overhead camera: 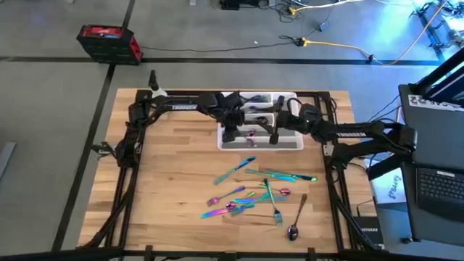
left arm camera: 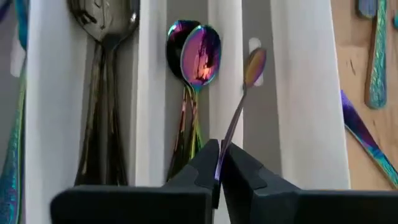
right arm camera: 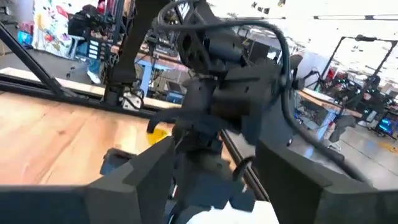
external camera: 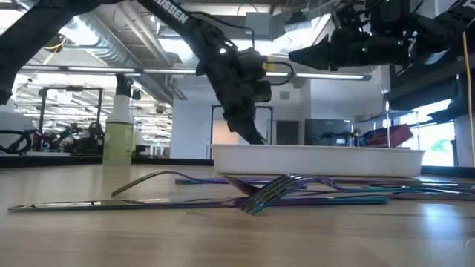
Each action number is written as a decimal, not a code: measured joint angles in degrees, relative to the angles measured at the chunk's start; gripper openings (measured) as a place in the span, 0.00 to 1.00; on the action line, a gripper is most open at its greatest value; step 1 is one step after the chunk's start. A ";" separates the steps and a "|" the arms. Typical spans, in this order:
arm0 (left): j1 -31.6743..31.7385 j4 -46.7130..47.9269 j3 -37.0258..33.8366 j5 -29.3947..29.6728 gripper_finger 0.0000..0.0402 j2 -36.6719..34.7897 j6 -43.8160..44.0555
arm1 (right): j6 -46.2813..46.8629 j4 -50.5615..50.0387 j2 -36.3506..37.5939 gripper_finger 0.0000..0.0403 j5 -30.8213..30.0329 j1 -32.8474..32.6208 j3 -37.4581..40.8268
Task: Sort silverware
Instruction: Put the blue teaspoon on the white silverware tray
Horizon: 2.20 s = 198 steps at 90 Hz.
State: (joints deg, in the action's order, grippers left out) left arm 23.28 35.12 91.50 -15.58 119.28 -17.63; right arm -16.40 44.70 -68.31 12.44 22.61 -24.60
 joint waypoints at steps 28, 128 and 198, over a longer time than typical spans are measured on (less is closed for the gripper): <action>0.08 -0.07 0.00 0.81 0.00 0.00 -2.08 | 0.53 -5.68 -0.40 0.52 -0.98 -0.02 0.00; 0.14 0.23 0.00 0.88 0.00 -0.02 -2.08 | 11.69 -32.78 -30.80 0.18 -10.68 -4.37 -21.27; 2.21 16.22 -0.13 1.89 0.00 -6.19 0.41 | 1.96 -51.96 -28.09 0.00 -7.34 -3.91 -36.08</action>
State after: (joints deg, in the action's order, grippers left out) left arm 25.49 51.34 91.38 -13.70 113.09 -17.22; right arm -14.44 -7.26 -96.40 5.11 18.71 -60.68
